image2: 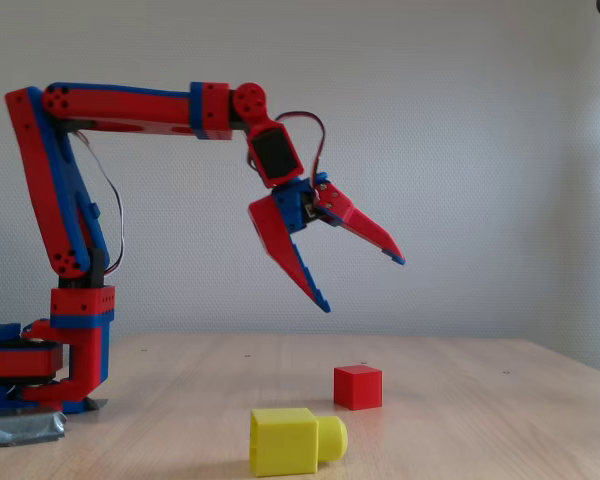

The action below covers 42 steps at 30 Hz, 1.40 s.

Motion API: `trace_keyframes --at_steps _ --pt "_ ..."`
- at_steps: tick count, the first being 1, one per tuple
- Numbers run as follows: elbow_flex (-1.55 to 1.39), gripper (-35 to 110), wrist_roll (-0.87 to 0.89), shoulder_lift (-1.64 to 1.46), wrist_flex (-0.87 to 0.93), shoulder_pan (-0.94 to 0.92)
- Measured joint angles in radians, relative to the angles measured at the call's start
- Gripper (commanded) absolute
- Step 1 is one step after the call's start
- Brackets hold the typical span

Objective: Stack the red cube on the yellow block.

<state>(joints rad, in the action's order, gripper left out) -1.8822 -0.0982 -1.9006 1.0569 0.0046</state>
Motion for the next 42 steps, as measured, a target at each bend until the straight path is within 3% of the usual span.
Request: trace_keyframes --at_steps 19,32,42 --pt "0.81 40 -0.017 0.704 0.342 0.066" --pt "0.815 41 -0.031 0.739 0.506 0.166" --pt "0.693 40 -0.043 0.723 0.482 0.17"
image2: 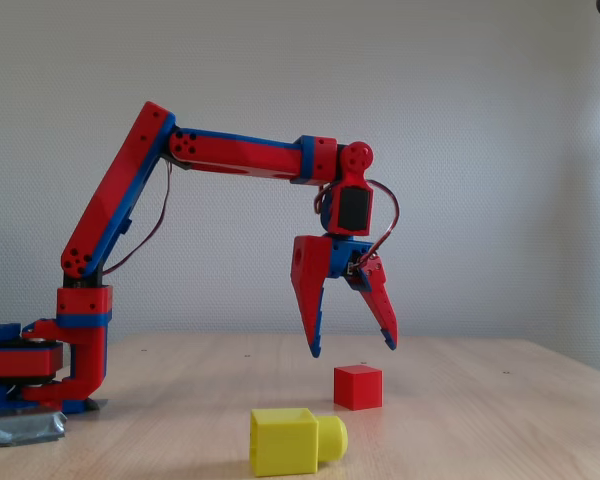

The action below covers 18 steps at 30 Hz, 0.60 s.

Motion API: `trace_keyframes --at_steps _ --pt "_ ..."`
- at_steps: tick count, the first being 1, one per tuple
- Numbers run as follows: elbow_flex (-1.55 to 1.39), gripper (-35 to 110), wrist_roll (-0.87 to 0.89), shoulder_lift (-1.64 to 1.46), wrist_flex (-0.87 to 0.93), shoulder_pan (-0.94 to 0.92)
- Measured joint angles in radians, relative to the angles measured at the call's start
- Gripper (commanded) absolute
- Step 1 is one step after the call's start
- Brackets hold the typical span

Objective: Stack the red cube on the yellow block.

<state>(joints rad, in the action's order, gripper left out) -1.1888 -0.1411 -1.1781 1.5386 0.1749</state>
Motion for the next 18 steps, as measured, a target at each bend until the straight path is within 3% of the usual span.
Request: trace_keyframes --at_steps 18 --pt "-0.115 40 -0.008 0.0 -0.091 0.04"
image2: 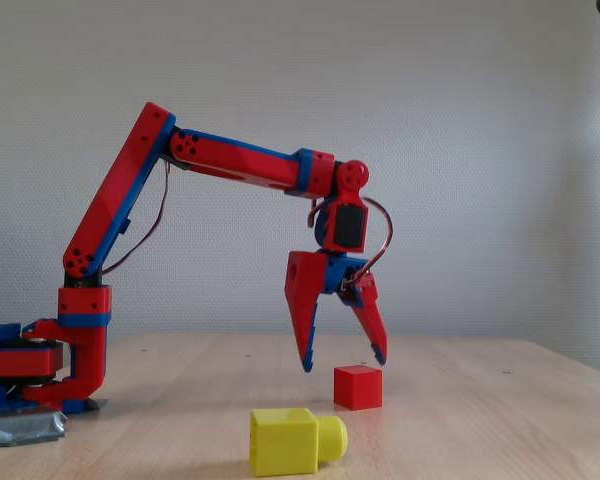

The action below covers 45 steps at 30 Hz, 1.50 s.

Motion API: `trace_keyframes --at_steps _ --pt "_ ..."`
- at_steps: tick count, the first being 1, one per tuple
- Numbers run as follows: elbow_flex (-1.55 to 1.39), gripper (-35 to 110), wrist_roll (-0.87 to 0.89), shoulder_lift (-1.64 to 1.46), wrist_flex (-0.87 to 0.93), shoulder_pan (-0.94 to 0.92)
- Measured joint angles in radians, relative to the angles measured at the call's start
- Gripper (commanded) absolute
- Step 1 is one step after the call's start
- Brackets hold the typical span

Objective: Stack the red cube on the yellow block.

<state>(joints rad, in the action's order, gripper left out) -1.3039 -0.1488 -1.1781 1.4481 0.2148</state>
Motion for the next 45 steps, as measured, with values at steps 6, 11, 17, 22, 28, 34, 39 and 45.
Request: trace_keyframes --at_steps 6,11,17,22,28,34,39,45 --pt "-0.075 40 0.002 0.002 -0.064 -0.002" --pt "-0.078 39 0.002 0.002 -0.081 -0.003" --pt "-0.078 36 0.002 0.002 -0.098 -0.003" --pt "-0.077 31 0.002 0.025 -0.118 -0.003" --pt "-0.072 0 0.0 0.064 -0.129 -0.002" --pt "-0.072 0 -0.011 0.072 -0.144 -0.003" --pt "0.008 0 0.015 0.089 -0.104 -0.006" --pt "0.313 0 0.015 0.087 0.115 -0.06"
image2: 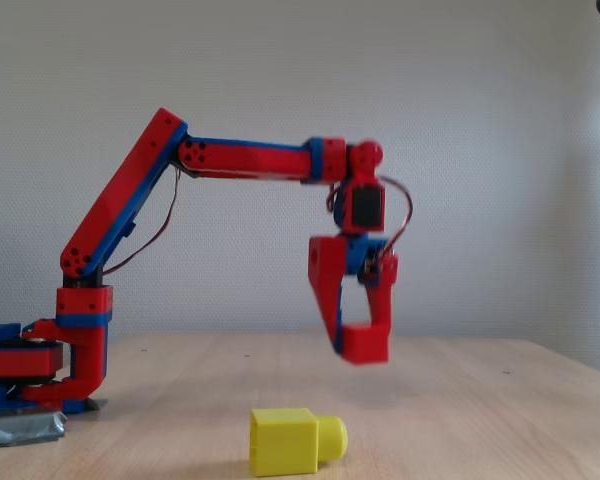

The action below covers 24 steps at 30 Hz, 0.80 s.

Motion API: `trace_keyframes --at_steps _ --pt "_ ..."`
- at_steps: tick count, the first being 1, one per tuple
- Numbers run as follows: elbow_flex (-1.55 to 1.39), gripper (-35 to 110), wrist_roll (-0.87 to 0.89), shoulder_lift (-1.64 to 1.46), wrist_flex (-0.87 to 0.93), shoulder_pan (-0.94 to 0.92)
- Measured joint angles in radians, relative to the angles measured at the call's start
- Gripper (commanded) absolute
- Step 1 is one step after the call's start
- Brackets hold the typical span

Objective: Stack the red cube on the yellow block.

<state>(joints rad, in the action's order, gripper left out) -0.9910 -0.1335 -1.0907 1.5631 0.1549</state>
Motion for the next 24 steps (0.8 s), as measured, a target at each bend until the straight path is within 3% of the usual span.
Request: trace_keyframes --at_steps 4,24 --pt "0.067 0 -0.005 0.0 0.072 -0.026" --pt "0.1 0 -0.109 0.0 0.095 -0.313"
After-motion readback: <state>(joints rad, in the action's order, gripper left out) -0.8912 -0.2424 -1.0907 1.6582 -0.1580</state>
